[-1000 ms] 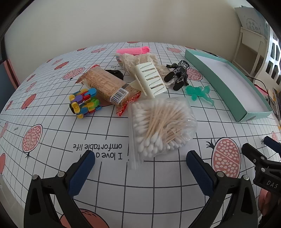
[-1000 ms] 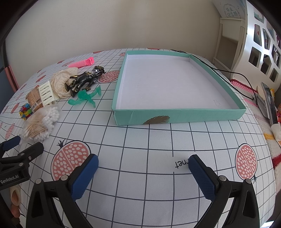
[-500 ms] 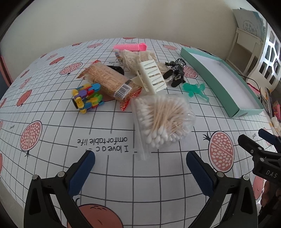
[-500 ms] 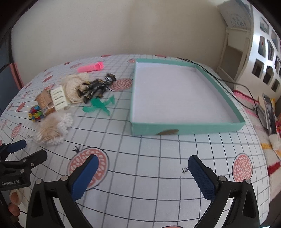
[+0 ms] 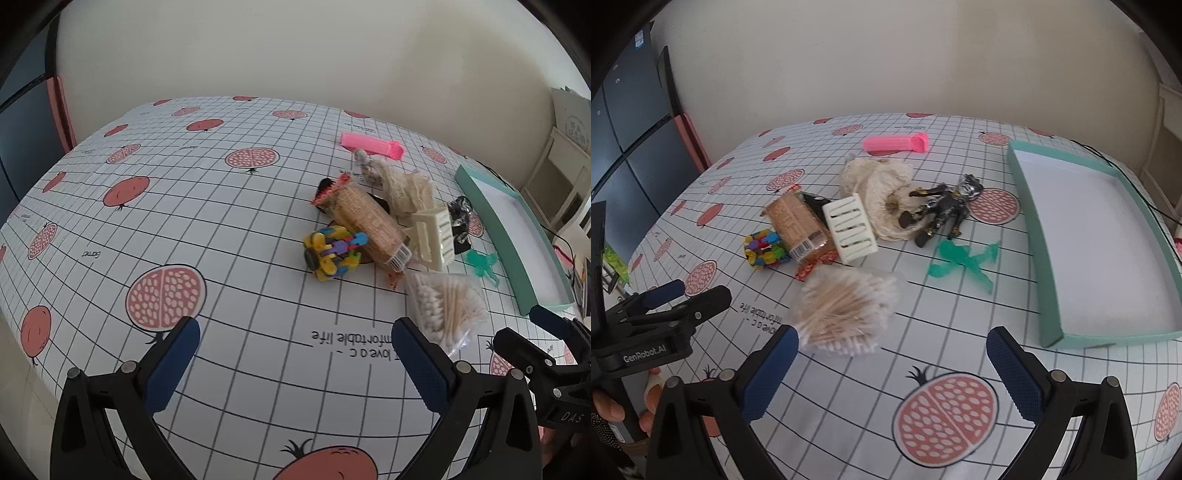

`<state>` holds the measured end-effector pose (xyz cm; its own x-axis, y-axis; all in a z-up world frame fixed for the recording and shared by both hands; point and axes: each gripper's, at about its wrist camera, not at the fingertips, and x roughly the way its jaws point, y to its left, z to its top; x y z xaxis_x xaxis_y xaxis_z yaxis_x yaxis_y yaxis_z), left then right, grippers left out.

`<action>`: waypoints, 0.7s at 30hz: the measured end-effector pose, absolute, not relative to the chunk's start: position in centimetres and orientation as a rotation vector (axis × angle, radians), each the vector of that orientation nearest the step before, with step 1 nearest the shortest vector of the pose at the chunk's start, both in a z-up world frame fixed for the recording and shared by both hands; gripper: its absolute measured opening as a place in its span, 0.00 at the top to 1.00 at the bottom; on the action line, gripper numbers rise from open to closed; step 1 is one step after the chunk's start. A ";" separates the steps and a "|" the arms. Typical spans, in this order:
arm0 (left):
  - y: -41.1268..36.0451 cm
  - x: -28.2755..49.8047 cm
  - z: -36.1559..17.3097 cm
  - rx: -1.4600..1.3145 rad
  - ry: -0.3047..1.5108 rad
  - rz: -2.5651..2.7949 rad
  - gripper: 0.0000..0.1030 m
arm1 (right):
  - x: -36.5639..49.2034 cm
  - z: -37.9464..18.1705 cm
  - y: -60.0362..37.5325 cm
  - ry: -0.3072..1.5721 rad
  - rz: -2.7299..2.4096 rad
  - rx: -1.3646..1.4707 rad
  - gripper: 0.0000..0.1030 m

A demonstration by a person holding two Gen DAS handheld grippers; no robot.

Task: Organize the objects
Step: 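Move the right tool to the cotton swab bag while the left tool approaches the colourful block toy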

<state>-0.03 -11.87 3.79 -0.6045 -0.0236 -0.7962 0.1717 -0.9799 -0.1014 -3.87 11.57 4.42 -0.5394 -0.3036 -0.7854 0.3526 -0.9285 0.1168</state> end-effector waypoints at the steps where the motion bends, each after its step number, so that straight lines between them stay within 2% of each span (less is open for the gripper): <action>1: -12.1 -0.1 3.8 1.337 0.259 -2.698 0.00 | -4.1 4.3 11.0 0.088 -2.454 1.249 0.00; 10: -13.6 -1.5 4.0 1.333 0.275 -2.686 0.00 | -4.9 2.7 8.3 0.207 -2.408 1.287 0.00; 15: -12.4 -3.1 3.9 1.352 0.227 -2.710 0.00 | -5.6 2.7 10.1 0.153 -2.451 1.322 0.00; 21: -11.3 -5.1 2.9 1.395 0.193 -2.705 0.00 | -6.1 2.6 11.4 0.139 -2.464 1.347 0.11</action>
